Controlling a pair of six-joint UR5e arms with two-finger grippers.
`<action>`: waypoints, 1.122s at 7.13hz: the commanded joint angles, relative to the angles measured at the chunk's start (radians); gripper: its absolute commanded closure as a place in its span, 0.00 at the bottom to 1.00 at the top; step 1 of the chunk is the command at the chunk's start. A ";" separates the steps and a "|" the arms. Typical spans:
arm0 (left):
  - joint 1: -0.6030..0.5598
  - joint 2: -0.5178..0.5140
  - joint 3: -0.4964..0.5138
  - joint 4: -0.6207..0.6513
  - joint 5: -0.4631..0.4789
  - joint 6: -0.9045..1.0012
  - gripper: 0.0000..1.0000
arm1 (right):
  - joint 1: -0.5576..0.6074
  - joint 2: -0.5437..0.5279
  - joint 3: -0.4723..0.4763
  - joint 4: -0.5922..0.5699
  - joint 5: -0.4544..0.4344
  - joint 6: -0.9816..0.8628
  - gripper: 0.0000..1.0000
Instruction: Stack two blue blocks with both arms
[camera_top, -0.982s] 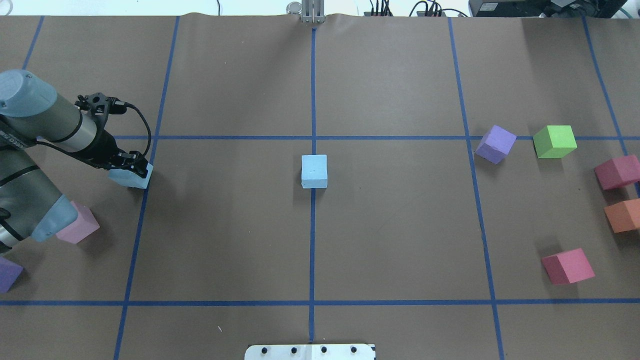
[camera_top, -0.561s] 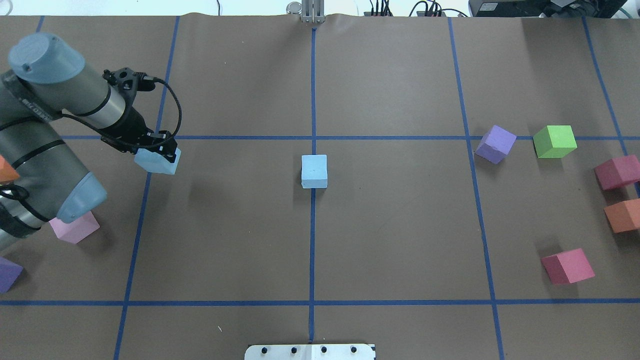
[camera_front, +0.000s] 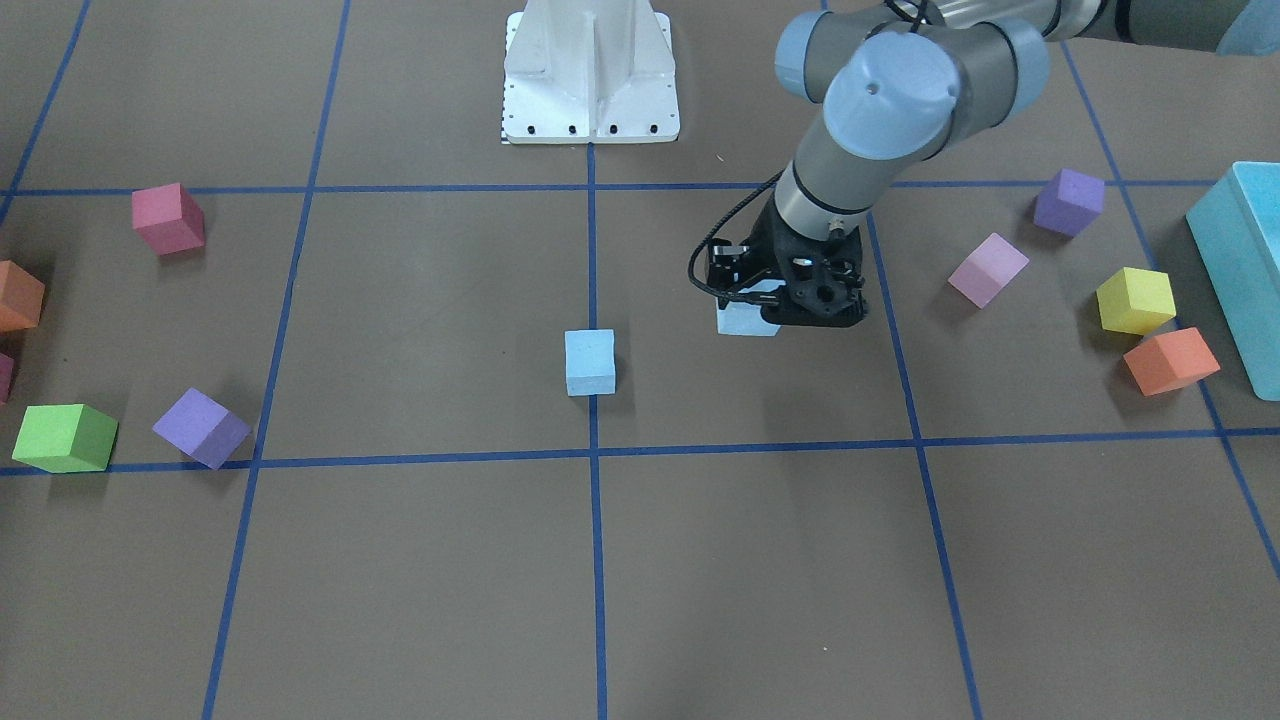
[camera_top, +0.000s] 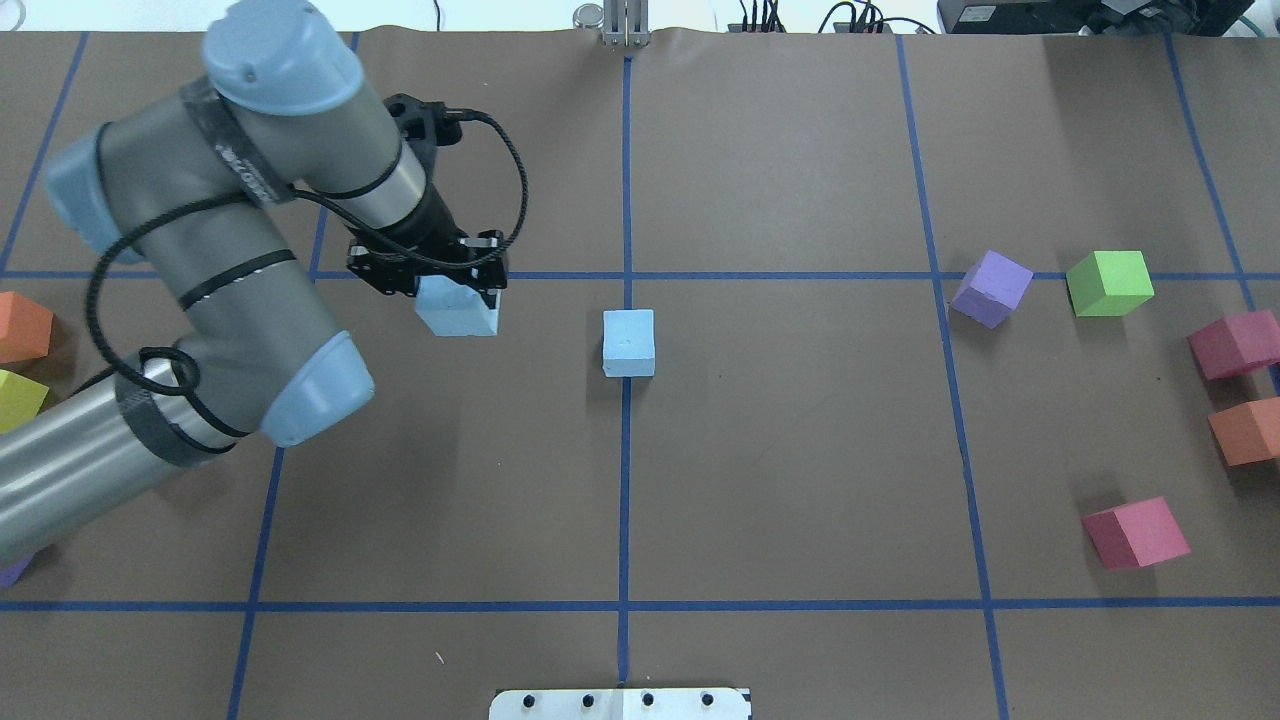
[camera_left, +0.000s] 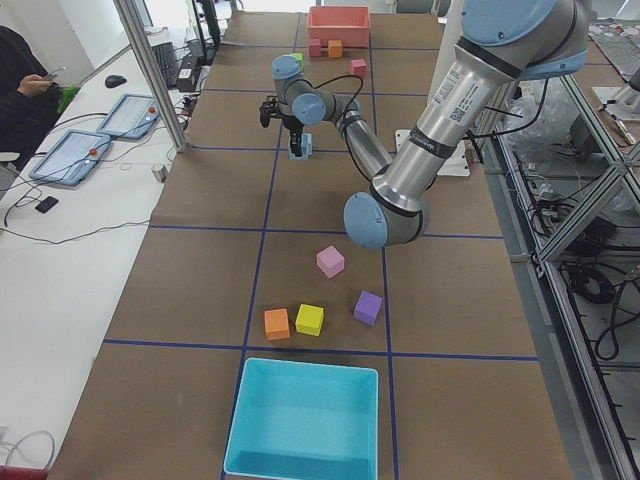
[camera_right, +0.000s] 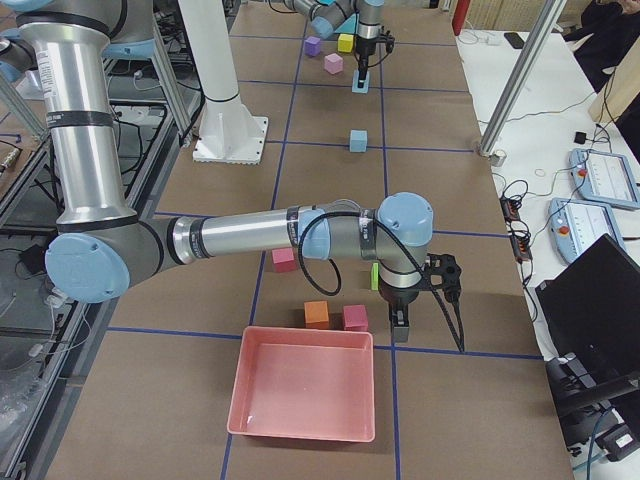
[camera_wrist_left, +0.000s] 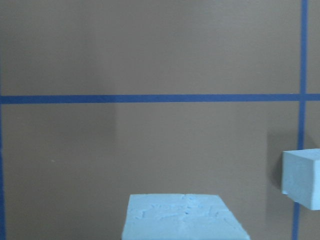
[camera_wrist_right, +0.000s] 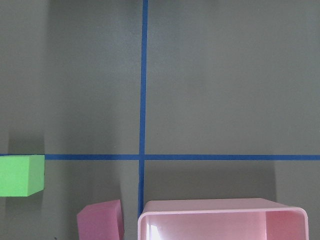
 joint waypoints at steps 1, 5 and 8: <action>0.061 -0.151 0.134 0.002 0.043 -0.062 0.37 | 0.000 -0.001 0.000 0.000 -0.003 0.000 0.00; 0.102 -0.306 0.331 -0.017 0.099 -0.058 0.37 | 0.000 0.001 0.001 0.000 -0.006 0.000 0.00; 0.102 -0.313 0.414 -0.084 0.110 -0.017 0.38 | 0.000 0.004 0.001 0.000 -0.012 0.000 0.00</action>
